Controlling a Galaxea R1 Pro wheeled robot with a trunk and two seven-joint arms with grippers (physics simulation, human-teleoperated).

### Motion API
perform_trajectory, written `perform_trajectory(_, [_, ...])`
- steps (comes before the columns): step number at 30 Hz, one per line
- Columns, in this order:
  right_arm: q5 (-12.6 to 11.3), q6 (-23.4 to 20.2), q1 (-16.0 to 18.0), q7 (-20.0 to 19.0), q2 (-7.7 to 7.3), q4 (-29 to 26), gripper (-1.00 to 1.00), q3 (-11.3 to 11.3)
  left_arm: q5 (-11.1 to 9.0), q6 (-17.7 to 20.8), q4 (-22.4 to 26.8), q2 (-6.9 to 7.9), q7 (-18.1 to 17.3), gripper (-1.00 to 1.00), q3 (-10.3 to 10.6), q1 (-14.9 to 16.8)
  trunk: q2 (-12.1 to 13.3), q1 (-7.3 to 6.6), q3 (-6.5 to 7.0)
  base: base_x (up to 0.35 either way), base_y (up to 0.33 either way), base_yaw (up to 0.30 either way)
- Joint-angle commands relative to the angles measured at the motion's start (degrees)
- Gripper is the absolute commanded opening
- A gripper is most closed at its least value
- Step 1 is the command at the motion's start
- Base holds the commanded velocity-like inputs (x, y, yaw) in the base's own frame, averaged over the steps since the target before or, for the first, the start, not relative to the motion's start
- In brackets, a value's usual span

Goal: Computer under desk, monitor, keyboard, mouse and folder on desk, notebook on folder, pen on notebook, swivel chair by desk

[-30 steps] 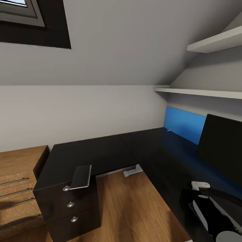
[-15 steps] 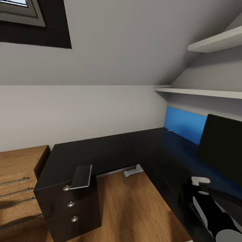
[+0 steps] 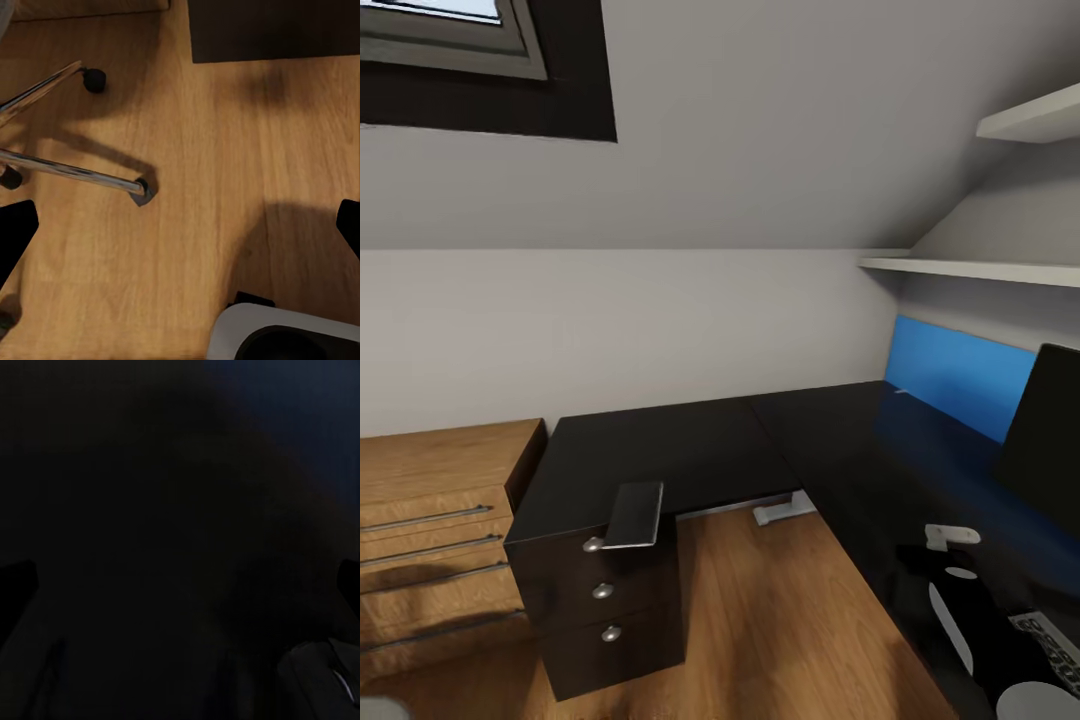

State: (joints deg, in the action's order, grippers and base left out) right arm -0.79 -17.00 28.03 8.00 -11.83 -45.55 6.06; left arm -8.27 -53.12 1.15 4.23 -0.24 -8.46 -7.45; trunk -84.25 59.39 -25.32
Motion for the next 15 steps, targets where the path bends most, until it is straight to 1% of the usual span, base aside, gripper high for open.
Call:
perform_trajectory(1, [-0.09, -0.33, 0.01, 0.17, 0.14, -0.09, 1.00, -0.06, -0.17, -0.06, 0.08, -0.01, -0.02, 1.00, 0.02, -0.02, -0.03, 0.00, -0.10, 0.000, 0.000, 0.235])
perform_trajectory(4, [0.08, -0.23, 0.01, 0.17, 0.88, -0.01, 1.00, -0.08, -0.17, -0.06, 0.08, -0.01, -0.04, 1.00, 0.02, -0.02, -0.03, 0.00, -0.26, 0.000, 0.000, 0.235])
perform_trajectory(10, [0.24, -0.15, 0.01, 0.19, 1.59, 0.19, 1.00, -0.14, -0.17, -0.06, 0.08, -0.01, -0.05, 1.00, 0.03, -0.02, -0.03, 0.00, -0.56, 0.000, 0.000, 0.236])
perform_trajectory(15, [0.42, 0.76, -0.01, 0.24, 2.87, 0.30, 1.00, -0.18, -0.17, -0.06, 0.08, -0.04, -0.10, 1.00, 0.07, -0.02, -0.03, 0.00, -0.82, 0.000, 0.000, 0.236])
